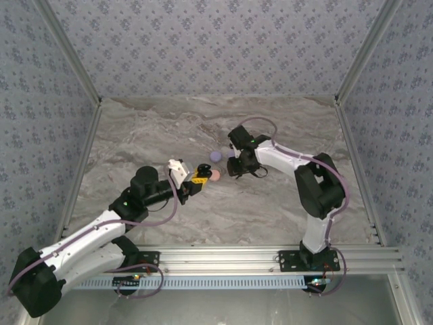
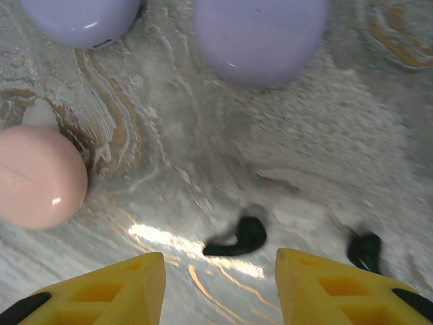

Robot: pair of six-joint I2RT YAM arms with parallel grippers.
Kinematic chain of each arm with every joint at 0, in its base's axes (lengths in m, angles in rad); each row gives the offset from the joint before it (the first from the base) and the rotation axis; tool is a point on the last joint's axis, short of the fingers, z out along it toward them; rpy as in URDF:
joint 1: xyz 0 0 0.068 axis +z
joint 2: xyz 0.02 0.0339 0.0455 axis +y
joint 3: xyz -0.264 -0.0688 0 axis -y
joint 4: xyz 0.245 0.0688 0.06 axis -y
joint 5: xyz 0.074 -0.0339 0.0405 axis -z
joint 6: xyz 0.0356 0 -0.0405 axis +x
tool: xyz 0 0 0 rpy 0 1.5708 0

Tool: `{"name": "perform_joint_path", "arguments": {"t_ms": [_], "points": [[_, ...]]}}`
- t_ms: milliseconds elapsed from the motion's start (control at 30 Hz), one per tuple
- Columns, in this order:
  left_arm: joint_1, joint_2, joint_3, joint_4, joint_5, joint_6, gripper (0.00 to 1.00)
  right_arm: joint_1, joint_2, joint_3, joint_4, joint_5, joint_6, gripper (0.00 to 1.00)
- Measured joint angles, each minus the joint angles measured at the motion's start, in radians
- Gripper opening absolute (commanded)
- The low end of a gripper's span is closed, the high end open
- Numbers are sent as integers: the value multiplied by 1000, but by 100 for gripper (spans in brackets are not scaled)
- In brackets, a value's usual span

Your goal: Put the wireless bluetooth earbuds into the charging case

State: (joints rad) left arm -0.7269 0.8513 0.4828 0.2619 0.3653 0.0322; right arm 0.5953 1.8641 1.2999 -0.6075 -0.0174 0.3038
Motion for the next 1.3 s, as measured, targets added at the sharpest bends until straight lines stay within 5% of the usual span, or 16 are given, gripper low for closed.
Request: {"name": "perform_joint_path", "arguments": {"t_ms": [1300], "points": [[-1, -42, -5, -10, -23, 4, 3, 12, 101, 38, -21, 103, 70, 34]]}}
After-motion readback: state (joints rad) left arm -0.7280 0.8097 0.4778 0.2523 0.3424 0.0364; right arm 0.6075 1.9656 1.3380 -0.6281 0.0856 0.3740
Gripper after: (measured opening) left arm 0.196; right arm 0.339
